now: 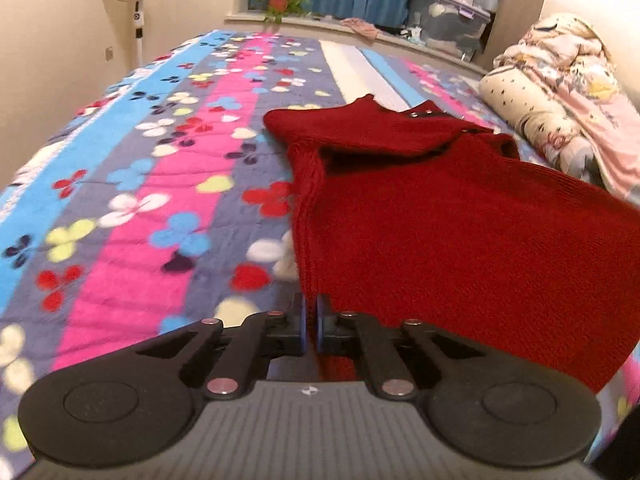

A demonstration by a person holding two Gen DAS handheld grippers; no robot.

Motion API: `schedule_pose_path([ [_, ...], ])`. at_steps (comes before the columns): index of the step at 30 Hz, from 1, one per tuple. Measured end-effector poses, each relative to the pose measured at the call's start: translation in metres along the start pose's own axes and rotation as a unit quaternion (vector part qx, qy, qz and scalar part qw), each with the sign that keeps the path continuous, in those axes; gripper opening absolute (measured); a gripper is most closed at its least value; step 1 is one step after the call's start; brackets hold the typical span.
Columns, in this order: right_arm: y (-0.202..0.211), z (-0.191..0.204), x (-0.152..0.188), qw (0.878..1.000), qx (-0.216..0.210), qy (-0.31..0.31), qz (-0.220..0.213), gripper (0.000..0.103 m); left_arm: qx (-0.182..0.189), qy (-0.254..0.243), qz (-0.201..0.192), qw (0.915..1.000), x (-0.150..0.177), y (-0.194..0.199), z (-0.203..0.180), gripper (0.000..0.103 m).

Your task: Fold small clothes

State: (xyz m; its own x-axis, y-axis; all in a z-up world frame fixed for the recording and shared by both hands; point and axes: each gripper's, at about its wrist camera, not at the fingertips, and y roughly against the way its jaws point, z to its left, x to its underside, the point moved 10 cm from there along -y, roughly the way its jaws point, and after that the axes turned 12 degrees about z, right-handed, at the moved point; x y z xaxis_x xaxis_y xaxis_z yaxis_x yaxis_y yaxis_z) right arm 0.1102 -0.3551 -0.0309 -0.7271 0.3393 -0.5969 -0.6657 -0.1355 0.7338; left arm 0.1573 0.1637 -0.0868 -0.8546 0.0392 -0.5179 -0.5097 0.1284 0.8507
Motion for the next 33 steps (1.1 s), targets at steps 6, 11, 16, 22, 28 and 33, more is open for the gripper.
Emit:
schedule_pose_path([
  [6,-0.039,-0.036,0.088,0.985,0.072,0.032,0.153,0.0,-0.023,0.033,0.047,0.9981,0.036,-0.002,0.038,0.0],
  [11,-0.051,-0.024,0.06,0.992,0.052,0.054,0.104,0.026,0.055,0.041,0.055,0.9961,0.023,-0.022,0.003,0.043],
  [16,-0.105,-0.008,0.035,0.987,0.028,0.11,0.117,0.054,0.065,0.022,0.094,0.9932,0.025,-0.058,-0.018,0.05],
  [22,-0.16,-0.019,0.051,0.976,0.034,0.087,0.194,0.054,0.043,-0.001,0.12,0.9918,0.039,-0.08,-0.019,0.025],
  [28,-0.128,0.008,0.045,0.978,0.012,0.141,0.152,0.016,0.046,-0.04,0.063,0.9961,0.038,-0.043,-0.023,0.009],
  [33,-0.023,0.015,0.022,0.987,-0.074,0.135,0.052,0.013,0.066,-0.047,0.022,0.9965,0.045,0.01,-0.004,0.008],
])
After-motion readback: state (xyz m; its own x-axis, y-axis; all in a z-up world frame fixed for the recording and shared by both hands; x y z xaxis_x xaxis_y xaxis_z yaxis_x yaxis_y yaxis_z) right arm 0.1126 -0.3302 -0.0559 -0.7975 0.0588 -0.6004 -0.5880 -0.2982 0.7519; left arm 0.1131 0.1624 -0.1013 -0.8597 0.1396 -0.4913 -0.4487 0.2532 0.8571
